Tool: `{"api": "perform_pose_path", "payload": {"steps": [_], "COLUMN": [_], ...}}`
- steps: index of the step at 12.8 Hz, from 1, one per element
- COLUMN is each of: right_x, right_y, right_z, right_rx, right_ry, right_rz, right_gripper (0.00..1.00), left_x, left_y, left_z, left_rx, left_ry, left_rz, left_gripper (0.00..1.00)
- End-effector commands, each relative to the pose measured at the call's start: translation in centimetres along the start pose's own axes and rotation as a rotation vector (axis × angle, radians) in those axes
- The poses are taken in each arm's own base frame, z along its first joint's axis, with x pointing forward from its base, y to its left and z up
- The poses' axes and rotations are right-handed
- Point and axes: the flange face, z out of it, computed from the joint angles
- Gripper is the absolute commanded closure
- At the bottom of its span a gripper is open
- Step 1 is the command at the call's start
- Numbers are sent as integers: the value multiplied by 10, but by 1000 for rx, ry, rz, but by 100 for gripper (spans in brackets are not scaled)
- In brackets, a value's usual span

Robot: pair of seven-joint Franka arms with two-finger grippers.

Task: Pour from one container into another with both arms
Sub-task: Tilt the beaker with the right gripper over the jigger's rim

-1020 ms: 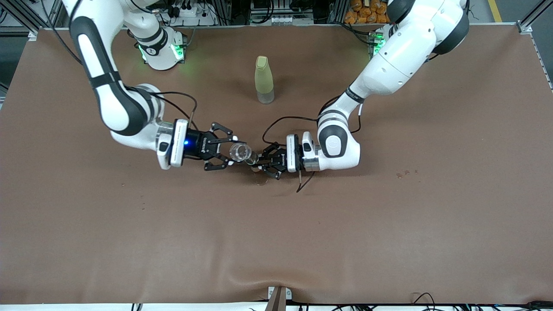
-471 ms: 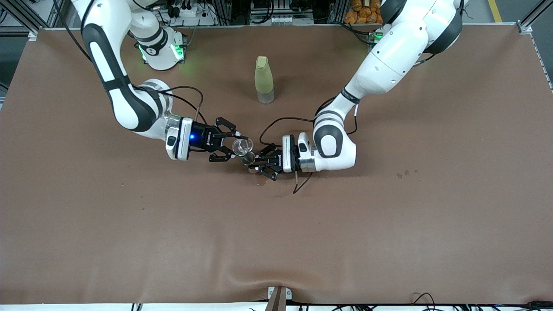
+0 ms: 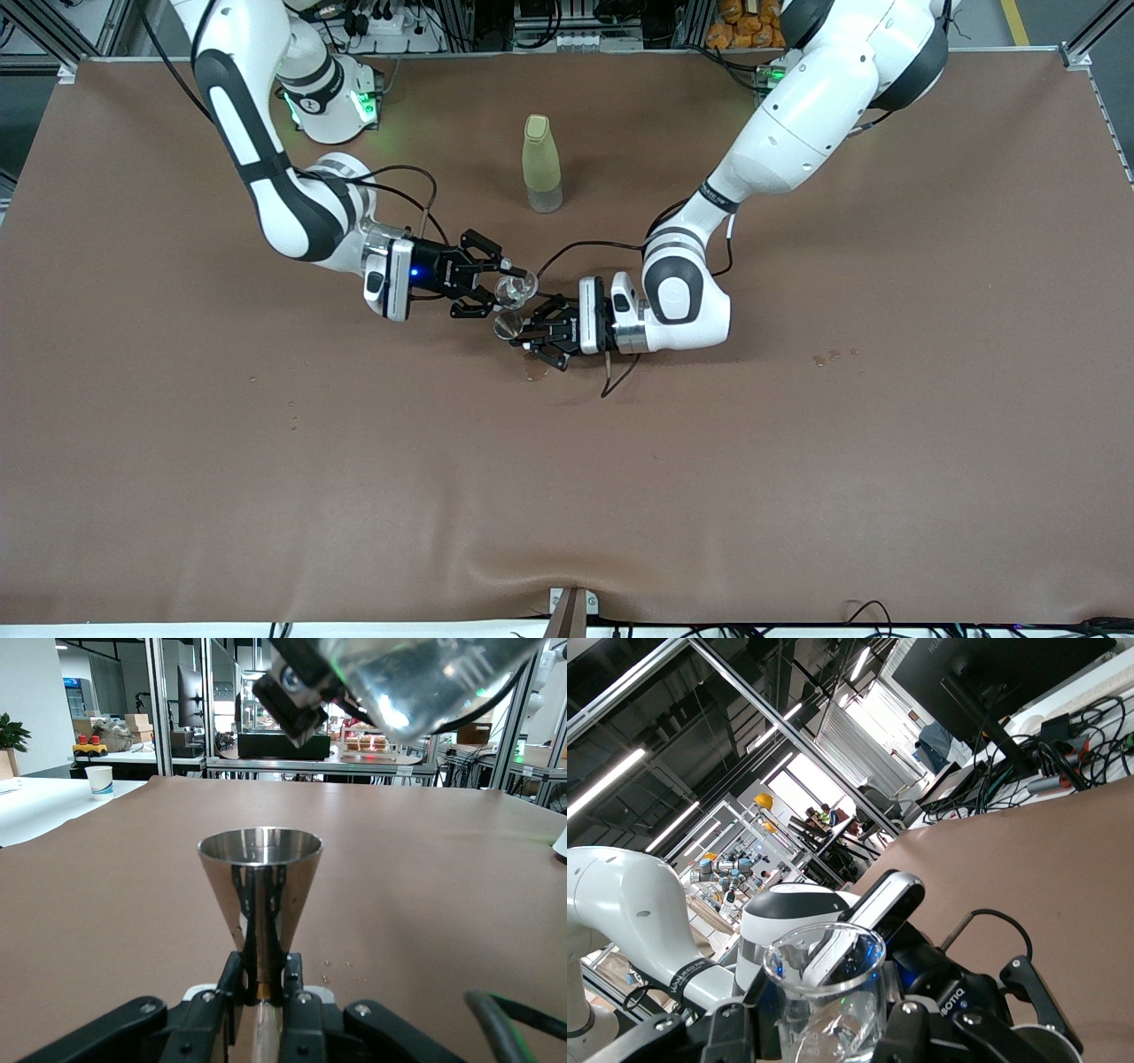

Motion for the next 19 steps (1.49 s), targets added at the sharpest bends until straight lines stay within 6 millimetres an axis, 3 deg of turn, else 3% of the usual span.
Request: {"api": "perform_pose_path", "payload": {"steps": [1,12,19], "right_x": [-6,-13,-16], "right_y": [0,9,13], "right_z": [-8,-12,-9], "right_rx": [-17,-40,-41], "right_ry": [20,28,27], "right_rz": [54,317,387], "right_gripper": [78,78,78], "left_x": [2,0,1], "left_y": [-3,-4,-4], "left_z": [4,2,2], "left_rx": [22,25,26], "left_ry": [9,3,5], "left_rz": [9,9,6], "left_gripper": [100,100,100]}}
